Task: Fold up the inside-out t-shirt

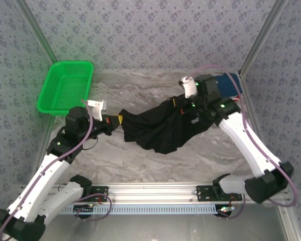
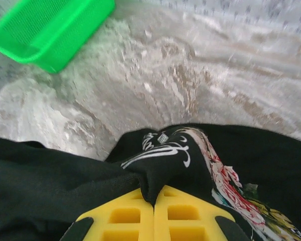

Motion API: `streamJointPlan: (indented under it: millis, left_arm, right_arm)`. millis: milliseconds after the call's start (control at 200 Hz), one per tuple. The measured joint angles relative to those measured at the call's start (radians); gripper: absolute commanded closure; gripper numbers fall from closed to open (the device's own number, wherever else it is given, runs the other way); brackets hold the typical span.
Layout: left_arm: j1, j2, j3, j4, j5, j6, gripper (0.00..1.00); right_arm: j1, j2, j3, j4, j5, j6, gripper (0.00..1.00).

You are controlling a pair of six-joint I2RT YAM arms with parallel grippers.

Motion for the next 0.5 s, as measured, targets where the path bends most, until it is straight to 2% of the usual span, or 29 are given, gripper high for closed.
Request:
streamJointPlan:
  millis: [145,210,290,370,500]
  left_arm:
    - [0.0,-0.025,-0.192,0.018,0.002,-0.09,1.0]
    - [0.0,-0.003,-0.27,0.041,0.012,-0.131,1.0]
    - [-0.005,0.009,-0.329,0.043,0.017,-0.166,1.0]
    - [-0.012,0.008,-0.348,0.056,0.022,-0.182,1.0]
    - [-0.016,0.006,-0.349,0.091,0.034,-0.19,1.0]
  right_arm:
    - [0.079,0.262,0.016,-0.001,0.103,0.018,0.68]
    - [0.12,0.326,0.002,-0.018,0.17,0.026,0.59]
    - [0.176,0.307,-0.055,-0.035,0.224,0.039,0.51]
    - [0.246,0.234,-0.116,-0.04,0.246,0.1,0.34]
    - [0.361,0.155,-0.196,0.011,0.263,0.213,0.31]
